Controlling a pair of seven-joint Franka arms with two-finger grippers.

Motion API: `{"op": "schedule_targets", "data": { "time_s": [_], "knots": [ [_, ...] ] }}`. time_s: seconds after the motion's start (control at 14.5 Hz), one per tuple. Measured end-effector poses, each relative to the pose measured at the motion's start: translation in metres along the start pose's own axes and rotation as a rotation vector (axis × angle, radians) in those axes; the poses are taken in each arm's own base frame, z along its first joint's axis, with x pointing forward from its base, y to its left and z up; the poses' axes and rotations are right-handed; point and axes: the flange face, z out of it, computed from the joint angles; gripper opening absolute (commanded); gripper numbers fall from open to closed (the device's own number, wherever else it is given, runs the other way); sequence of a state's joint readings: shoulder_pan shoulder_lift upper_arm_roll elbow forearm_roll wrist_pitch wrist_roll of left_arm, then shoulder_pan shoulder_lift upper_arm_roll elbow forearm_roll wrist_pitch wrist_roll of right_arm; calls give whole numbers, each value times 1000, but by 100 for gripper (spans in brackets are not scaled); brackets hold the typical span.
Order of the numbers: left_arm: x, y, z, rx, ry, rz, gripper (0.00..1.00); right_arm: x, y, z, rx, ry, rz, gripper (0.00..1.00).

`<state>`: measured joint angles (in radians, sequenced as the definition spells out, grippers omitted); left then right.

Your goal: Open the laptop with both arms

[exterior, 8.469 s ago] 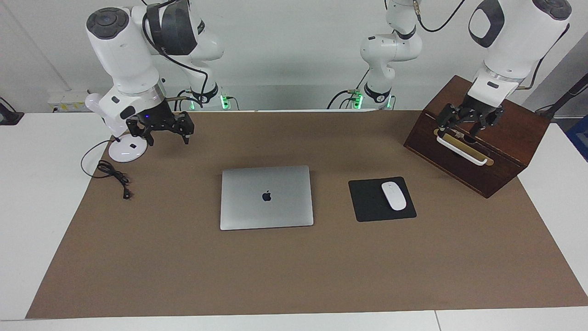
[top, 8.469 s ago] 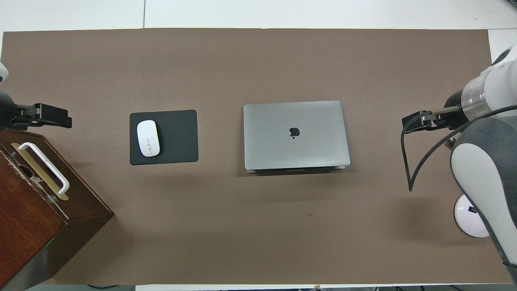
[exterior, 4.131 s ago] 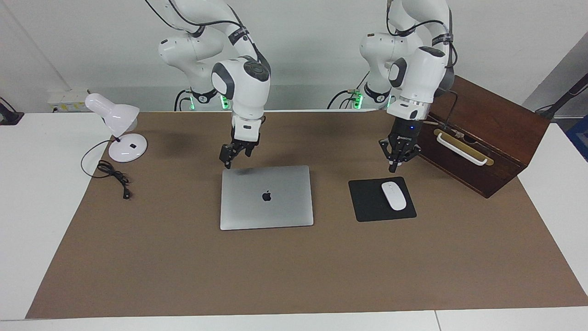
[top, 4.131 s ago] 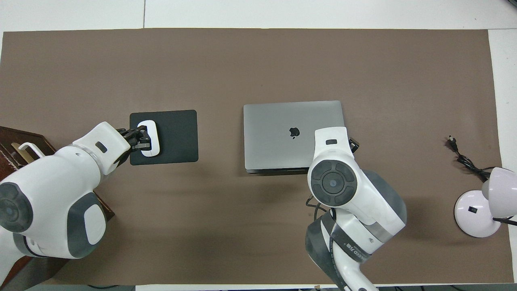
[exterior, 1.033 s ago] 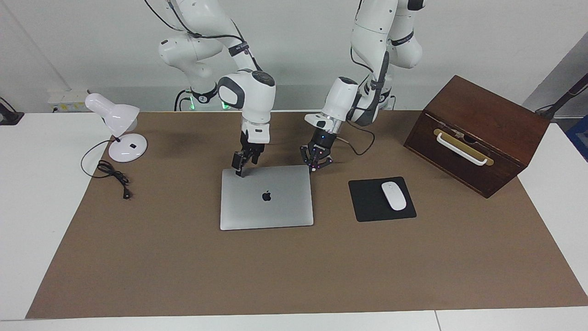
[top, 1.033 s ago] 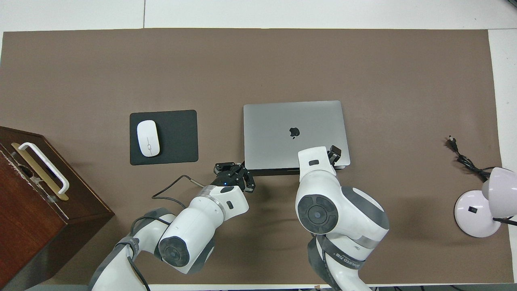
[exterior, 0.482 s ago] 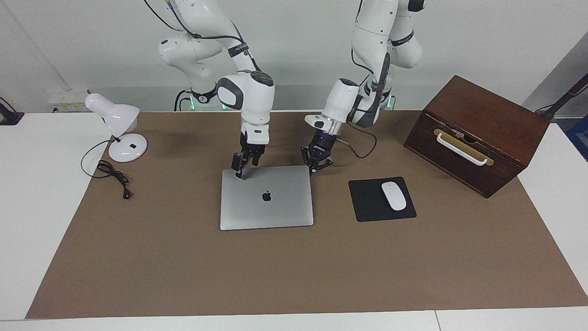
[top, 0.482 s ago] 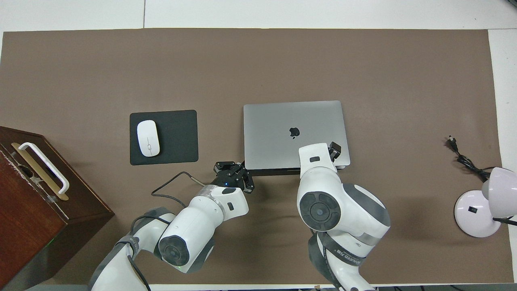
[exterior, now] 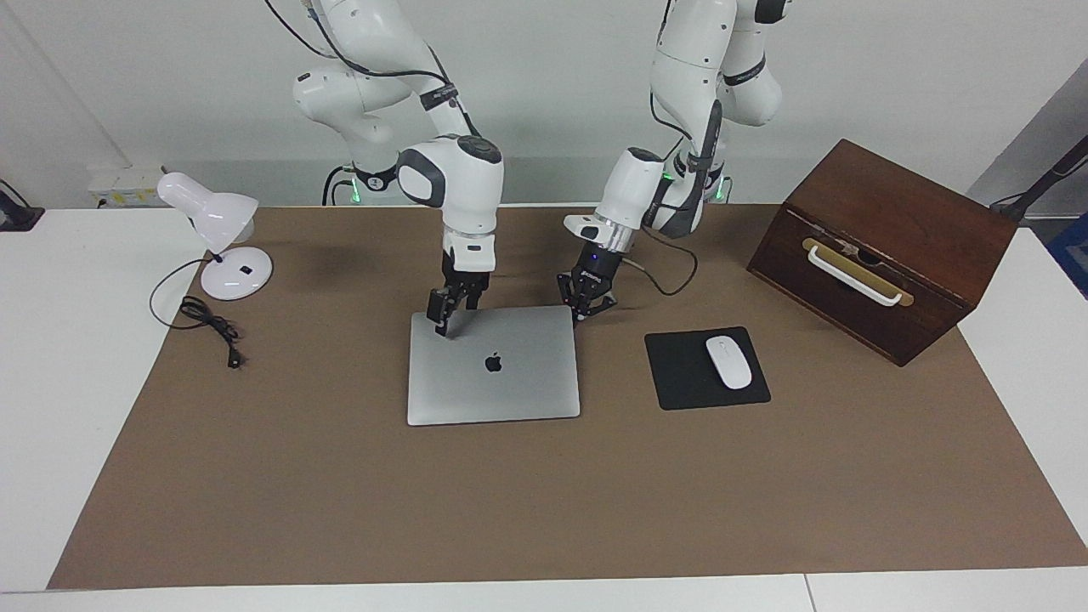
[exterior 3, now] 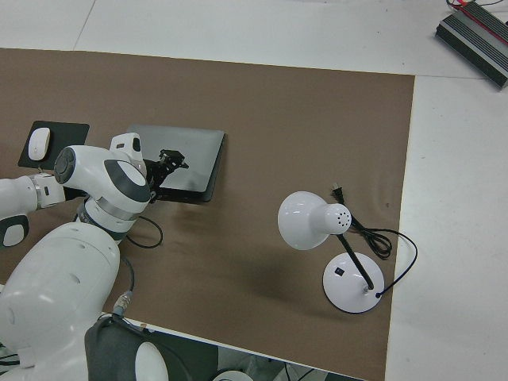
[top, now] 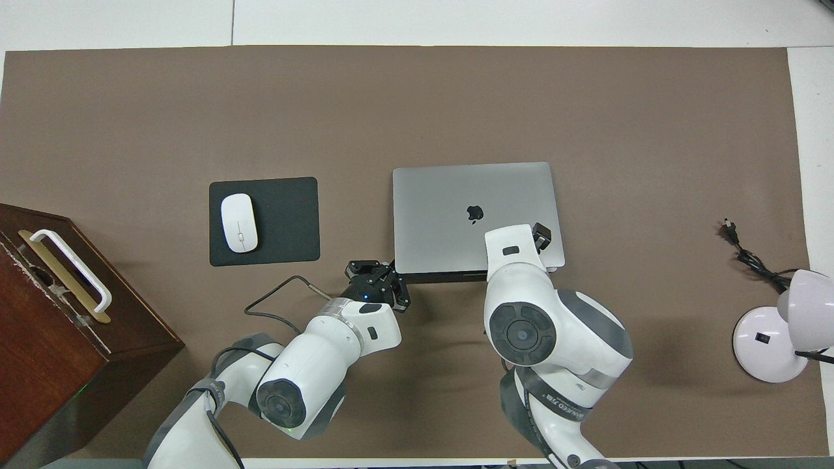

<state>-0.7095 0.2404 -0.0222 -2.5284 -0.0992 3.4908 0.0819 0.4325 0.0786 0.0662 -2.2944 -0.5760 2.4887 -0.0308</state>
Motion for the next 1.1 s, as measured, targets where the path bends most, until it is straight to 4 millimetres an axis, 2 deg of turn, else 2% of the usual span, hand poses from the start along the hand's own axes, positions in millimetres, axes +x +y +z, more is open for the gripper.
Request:
{"op": "schedule_targets", "data": {
  "time_s": [1.1],
  "knots": [
    [1, -4, 5, 4, -1, 5, 0, 5, 3, -5, -6, 12, -4, 100]
  ]
}}
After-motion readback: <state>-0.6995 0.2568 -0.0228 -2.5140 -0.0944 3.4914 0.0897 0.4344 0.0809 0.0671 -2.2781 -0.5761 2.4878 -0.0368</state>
